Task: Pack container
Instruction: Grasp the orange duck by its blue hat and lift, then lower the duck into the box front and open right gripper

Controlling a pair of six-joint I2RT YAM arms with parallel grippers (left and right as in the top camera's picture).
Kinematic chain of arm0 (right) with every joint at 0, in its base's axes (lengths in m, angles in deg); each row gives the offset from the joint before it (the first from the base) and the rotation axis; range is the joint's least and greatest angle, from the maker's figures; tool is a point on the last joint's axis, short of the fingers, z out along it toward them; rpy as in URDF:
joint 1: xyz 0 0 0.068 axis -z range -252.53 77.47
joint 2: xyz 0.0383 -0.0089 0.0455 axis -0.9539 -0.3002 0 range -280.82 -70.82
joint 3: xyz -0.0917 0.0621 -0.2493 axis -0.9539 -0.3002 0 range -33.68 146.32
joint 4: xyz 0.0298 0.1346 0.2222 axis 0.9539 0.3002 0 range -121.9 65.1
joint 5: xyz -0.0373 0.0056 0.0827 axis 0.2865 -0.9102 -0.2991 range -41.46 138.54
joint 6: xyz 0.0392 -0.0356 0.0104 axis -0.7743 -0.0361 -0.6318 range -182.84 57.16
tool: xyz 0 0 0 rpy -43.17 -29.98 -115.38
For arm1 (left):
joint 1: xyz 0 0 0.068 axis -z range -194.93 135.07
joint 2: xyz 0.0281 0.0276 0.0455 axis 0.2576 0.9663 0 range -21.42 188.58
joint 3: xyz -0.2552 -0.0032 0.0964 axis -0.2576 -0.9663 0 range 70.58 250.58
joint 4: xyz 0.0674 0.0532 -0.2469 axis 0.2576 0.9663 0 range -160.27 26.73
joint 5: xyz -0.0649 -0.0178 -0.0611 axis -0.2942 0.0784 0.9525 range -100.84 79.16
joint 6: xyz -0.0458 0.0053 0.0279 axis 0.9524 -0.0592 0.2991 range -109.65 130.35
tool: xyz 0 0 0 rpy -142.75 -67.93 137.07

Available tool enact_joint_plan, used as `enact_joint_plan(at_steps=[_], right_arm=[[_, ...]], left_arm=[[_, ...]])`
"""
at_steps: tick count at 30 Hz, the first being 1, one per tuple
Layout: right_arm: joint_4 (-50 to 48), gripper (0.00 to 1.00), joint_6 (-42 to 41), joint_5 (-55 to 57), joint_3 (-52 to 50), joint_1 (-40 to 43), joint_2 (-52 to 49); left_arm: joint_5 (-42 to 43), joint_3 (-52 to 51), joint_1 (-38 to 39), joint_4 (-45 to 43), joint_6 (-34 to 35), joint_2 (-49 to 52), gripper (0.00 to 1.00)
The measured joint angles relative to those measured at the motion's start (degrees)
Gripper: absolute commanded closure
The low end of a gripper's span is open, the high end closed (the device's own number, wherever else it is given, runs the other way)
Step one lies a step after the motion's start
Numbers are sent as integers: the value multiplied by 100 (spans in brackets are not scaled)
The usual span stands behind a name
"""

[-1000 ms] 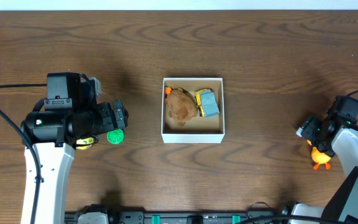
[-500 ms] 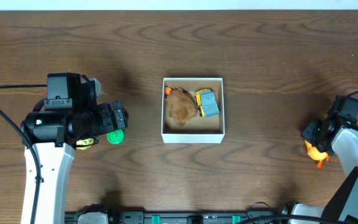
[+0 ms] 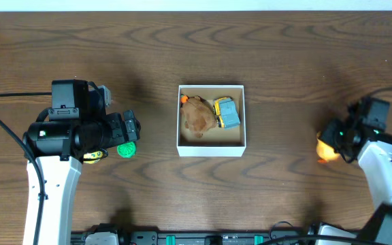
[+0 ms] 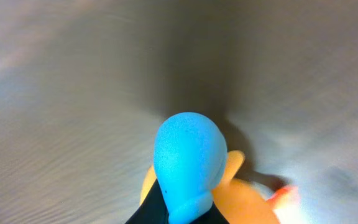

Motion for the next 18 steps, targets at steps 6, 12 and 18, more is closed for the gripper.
enact_joint_plan(at_steps=[6, 12, 18], right_arm=[[402, 99, 339, -227, 1158, -1445, 553], [435, 99, 516, -236, 1934, -3005, 601], [404, 99, 575, -133, 1971, -4026, 446]], left_arm=[[0, 0, 0, 4, 0, 0, 2], [0, 0, 0, 11, 0, 0, 2], [0, 0, 0, 0, 0, 0, 2]])
